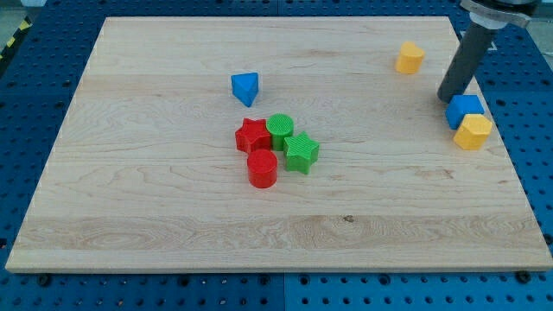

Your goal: Point your arm to the yellow heart

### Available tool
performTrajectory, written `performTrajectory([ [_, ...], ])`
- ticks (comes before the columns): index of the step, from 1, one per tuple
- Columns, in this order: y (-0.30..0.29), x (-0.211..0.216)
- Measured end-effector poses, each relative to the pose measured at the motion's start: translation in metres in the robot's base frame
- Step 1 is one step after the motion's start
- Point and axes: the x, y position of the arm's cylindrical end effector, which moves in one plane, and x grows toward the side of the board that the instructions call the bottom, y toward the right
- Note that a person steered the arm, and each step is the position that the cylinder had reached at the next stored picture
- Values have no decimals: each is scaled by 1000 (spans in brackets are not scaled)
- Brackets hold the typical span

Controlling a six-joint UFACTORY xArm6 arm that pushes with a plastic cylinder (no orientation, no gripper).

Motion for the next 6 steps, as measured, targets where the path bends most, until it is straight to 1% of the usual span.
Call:
performTrajectory([
  [1, -34, 0],
  [2, -80, -14],
  [3, -127, -59],
  [4, -101, -115],
  [5, -40, -132],
  [6, -37, -131],
])
